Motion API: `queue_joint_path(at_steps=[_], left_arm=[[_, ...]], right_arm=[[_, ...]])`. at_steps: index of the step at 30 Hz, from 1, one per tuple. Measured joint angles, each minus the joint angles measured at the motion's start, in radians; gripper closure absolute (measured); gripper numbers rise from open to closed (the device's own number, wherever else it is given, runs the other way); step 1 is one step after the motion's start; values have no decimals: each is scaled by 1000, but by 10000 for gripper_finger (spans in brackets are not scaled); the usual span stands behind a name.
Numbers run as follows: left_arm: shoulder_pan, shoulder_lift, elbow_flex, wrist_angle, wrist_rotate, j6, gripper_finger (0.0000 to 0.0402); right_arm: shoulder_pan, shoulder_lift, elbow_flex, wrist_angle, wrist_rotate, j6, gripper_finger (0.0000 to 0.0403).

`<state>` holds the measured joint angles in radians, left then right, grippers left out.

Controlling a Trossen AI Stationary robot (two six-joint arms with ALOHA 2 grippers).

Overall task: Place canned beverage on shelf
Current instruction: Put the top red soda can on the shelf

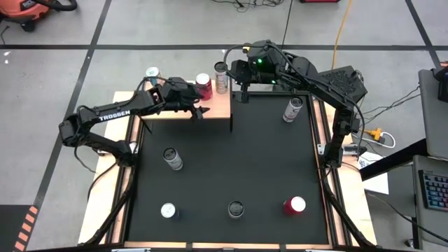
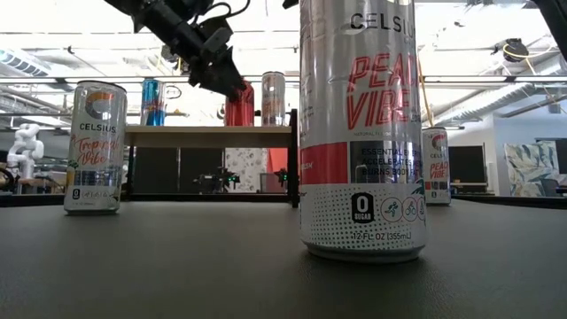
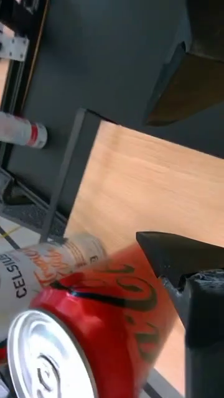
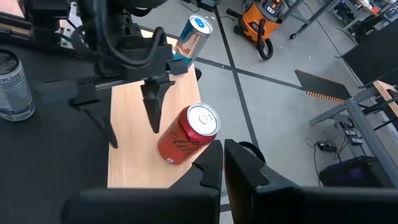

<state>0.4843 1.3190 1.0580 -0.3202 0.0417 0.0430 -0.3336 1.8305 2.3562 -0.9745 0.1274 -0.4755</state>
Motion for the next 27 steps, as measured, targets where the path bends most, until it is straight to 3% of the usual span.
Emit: queue_joint_path(at_steps=[13, 27], left_arm=[[-12, 0, 0, 68, 8, 17, 110], [70, 3, 0, 73, -37, 16, 110]], right_arm=[[0, 0, 0, 1, 0, -8, 403], [0, 0, 0, 3, 0, -16, 403]])
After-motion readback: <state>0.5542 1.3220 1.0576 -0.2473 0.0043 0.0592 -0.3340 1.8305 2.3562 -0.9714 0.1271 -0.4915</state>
